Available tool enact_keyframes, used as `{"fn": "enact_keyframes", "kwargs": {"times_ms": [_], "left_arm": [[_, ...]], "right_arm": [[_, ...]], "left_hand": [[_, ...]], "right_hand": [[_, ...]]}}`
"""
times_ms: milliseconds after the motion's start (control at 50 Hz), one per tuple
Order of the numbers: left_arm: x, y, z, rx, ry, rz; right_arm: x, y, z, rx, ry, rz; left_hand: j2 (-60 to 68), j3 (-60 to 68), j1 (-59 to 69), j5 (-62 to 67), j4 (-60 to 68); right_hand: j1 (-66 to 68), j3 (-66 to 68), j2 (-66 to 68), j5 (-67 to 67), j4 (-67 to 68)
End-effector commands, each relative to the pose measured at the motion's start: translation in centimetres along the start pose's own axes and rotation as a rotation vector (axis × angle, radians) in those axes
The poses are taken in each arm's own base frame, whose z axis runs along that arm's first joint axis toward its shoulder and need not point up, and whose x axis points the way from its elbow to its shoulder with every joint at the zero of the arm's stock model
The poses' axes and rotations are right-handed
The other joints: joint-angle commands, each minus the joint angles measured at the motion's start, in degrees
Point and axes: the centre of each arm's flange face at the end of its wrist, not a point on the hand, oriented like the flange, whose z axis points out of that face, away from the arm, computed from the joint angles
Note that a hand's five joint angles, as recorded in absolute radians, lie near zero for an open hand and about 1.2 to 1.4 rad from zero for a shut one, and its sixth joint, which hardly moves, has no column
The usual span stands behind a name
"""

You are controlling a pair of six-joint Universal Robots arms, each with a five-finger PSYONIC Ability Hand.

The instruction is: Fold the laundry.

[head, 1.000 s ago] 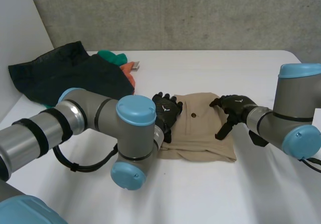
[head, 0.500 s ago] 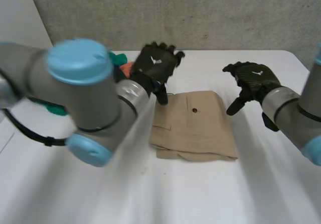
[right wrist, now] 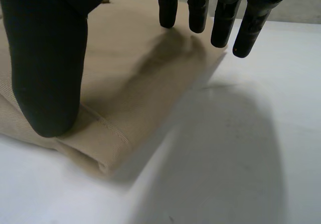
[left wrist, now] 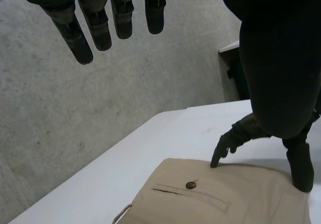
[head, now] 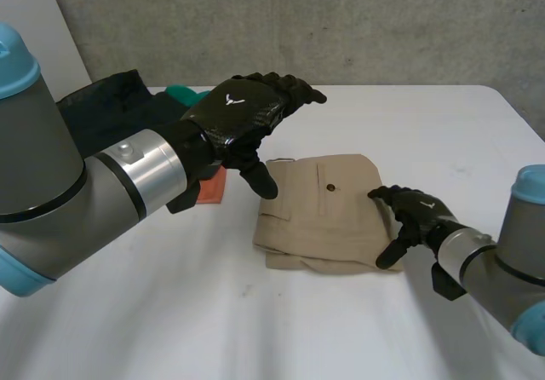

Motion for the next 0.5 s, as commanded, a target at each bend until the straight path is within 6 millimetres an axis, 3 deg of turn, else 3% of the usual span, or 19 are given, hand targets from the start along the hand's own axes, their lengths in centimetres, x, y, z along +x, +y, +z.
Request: {"fn": "enact_keyframes", "kwargs": {"times_ms": [20,80,140,280,480,500], "left_arm": [[0.2,-0.6,-0.2,0.016,0.001,0.011],[0.2,-0.7,-0.2,0.018,0.001,0.012],[0.3,-0.7,-0.2,0.019,0.002,0.012],[0.4,-0.7,-0.2,0.019,0.006,0.012],[0.4,-0.7,-0.2,0.021,0.005,0.015],[0.4,-0.7,-0.2,0.021,0.005,0.015]], "right_arm": [[-0.8,0.7,1.3,0.015,-0.024,-0.022],[-0.8,0.5,1.8,0.03,-0.027,-0.027],[-0.8,0.3,2.4,0.049,-0.032,-0.032],[-0.6,0.1,3.8,0.06,-0.042,-0.035],[0.5,-3.5,5.5,0.17,-0.012,-0.053],[1.5,-4.2,6.1,0.188,0.007,-0.049]], "left_hand": [[-0.8,-1.2,-0.2,-1.8,-0.9],[-0.9,-1.4,-0.4,-1.9,-1.0],[-0.9,-1.4,-0.4,-1.9,-1.0],[-1.1,-1.5,-0.5,-2.1,-1.2],[-1.1,-1.6,-0.5,-2.1,-1.2],[-1.1,-1.6,-0.5,-2.1,-1.2]], "right_hand": [[1.4,-1.9,-2.5,-3.1,-3.1],[5.7,2.3,1.8,1.2,1.1],[20.3,16.9,16.4,15.8,15.7],[71.4,68.0,67.5,66.9,66.8],[71.4,68.1,67.5,66.9,66.9],[71.4,68.1,67.5,66.9,66.9]]}}
